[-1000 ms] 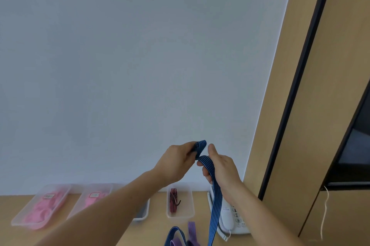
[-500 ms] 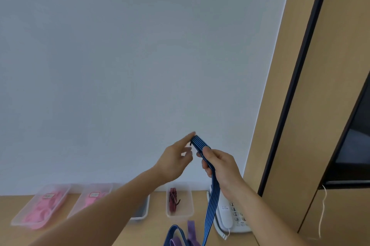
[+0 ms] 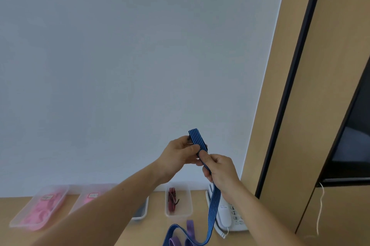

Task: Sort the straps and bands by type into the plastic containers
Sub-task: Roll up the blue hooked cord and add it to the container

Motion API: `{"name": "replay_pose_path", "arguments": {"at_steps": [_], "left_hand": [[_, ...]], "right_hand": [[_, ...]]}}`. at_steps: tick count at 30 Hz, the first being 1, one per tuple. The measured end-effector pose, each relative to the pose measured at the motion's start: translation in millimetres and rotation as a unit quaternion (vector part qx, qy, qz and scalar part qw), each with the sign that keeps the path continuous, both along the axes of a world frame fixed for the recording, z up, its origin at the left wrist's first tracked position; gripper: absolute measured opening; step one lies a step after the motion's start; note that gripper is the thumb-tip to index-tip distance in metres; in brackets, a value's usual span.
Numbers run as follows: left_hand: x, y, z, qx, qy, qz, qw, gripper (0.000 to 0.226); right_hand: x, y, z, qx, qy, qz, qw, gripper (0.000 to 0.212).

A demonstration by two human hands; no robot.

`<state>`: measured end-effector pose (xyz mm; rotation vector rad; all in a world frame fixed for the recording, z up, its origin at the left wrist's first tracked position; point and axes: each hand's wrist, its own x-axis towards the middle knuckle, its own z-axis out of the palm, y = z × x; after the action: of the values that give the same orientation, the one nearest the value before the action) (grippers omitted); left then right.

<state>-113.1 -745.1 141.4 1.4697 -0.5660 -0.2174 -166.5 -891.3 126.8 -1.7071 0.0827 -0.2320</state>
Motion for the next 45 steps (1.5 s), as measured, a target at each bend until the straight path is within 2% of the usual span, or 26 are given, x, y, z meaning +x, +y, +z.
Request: {"name": "replay_pose_path", "arguments": {"at_steps": [5, 8, 10, 13, 18, 23, 24, 25, 26, 28, 29, 30, 31, 32, 34, 37, 42, 45], "left_hand": [[5, 3, -3, 0.037, -0.047, 0.029, 0.998, 0.019], [7, 4, -3, 0.128, -0.134, 0.103, 0.977, 0.017], [9, 6, -6, 0.196, -0.229, 0.130, 0.944, 0.015], [13, 10, -14, 0.290, -0.386, 0.134, 0.865, 0.022], [24, 17, -25, 0.325, -0.565, 0.159, 0.742, 0.043], [30, 20, -25, 0.310, -0.617, 0.171, 0.703, 0.063], [29, 20, -25, 0.304, -0.618, 0.172, 0.705, 0.063], [27, 20, -23, 0.279, -0.591, 0.172, 0.737, 0.062], [24, 19, -20, 0.244, -0.527, 0.179, 0.794, 0.062], [13, 16, -11, 0.167, -0.266, 0.137, 0.939, 0.062], [8, 15, -5, 0.111, -0.128, 0.097, 0.981, 0.056], [6, 14, 0, 0.057, -0.020, 0.055, 0.997, 0.044], [3, 14, 5, 0.030, 0.039, 0.020, 0.999, 0.036], [0, 13, 8, 0.024, 0.059, -0.005, 0.998, 0.038], [-5, 12, 8, 0.013, 0.048, -0.025, 0.998, 0.040], [-5, 10, 7, -0.015, 0.028, 0.014, 0.999, 0.026], [-6, 4, 9, 0.044, -0.083, 0.085, 0.992, 0.018], [-5, 5, 7, 0.143, -0.200, 0.141, 0.959, 0.012]], "right_hand": [[0, 1, 2, -0.016, 0.013, 0.004, 1.000, 0.045], [-1, 2, 4, -0.023, 0.009, 0.006, 1.000, 0.047], [-1, 4, 8, -0.010, 0.008, 0.004, 1.000, 0.051], [1, 6, 15, 0.030, 0.018, 0.001, 0.999, 0.066], [3, 7, 14, 0.031, 0.001, 0.011, 0.999, 0.064], [2, 8, 10, 0.030, -0.019, 0.032, 0.999, 0.054], [1, 9, 10, 0.035, -0.025, 0.033, 0.999, 0.050], [1, 9, 10, 0.040, -0.034, 0.032, 0.998, 0.047], [1, 9, 10, 0.043, -0.045, 0.031, 0.998, 0.045], [1, 7, 10, 0.037, -0.060, 0.032, 0.997, 0.040], [0, 7, 11, 0.031, -0.064, 0.034, 0.997, 0.039], [0, 8, 11, 0.024, -0.068, 0.035, 0.997, 0.038], [-1, 8, 10, 0.016, -0.070, 0.038, 0.997, 0.038], [-2, 9, 10, 0.010, -0.072, 0.042, 0.996, 0.037], [-4, 11, 10, 0.005, -0.072, 0.046, 0.996, 0.038], [-3, 10, 10, 0.003, -0.043, 0.017, 0.999, 0.047], [-4, 11, 9, 0.010, 0.002, -0.014, 1.000, 0.050], [-5, 11, 8, 0.005, 0.013, -0.010, 1.000, 0.050]]}}
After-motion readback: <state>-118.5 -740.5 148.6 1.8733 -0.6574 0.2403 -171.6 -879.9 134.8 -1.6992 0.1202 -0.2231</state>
